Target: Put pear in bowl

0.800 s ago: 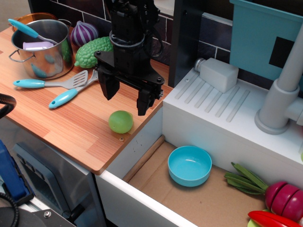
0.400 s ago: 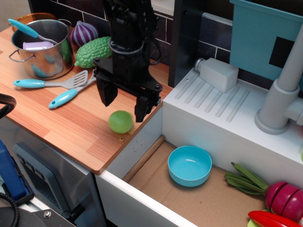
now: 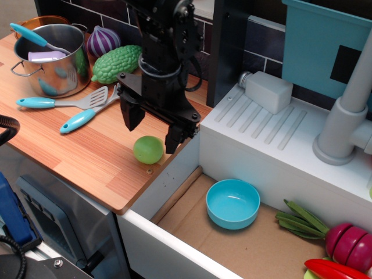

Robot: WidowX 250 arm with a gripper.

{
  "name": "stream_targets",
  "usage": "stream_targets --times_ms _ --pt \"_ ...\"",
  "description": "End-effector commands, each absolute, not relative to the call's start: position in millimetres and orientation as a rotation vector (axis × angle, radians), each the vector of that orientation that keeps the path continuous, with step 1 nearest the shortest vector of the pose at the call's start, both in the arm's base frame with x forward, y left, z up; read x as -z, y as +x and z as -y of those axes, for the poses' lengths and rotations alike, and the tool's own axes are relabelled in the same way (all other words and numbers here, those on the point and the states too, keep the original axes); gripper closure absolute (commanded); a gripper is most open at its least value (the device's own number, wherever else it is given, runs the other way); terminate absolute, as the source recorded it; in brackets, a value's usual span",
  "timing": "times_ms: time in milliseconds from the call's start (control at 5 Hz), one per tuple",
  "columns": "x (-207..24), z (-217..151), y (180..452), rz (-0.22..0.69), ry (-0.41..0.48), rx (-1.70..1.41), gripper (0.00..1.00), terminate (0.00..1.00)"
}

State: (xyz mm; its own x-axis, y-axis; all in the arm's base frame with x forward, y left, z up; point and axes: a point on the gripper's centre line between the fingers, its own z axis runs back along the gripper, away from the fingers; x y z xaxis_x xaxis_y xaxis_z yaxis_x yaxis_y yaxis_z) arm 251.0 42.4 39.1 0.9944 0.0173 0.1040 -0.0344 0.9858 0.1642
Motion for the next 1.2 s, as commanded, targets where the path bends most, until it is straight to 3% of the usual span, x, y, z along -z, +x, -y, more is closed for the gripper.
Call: stream_targets --times_ms 0,200,400,1000 --pt "-34 -42 256 0.149 0.155 -0.026 0.0 0.0" --pt "-28 -42 254 0.163 0.15 -0.033 0.0 0.0" --pt "-23 -46 253 0.162 0.12 -0.054 1.0 0.0" --pt "-25 -22 260 0.179 0.113 -0.096 1.0 0.0"
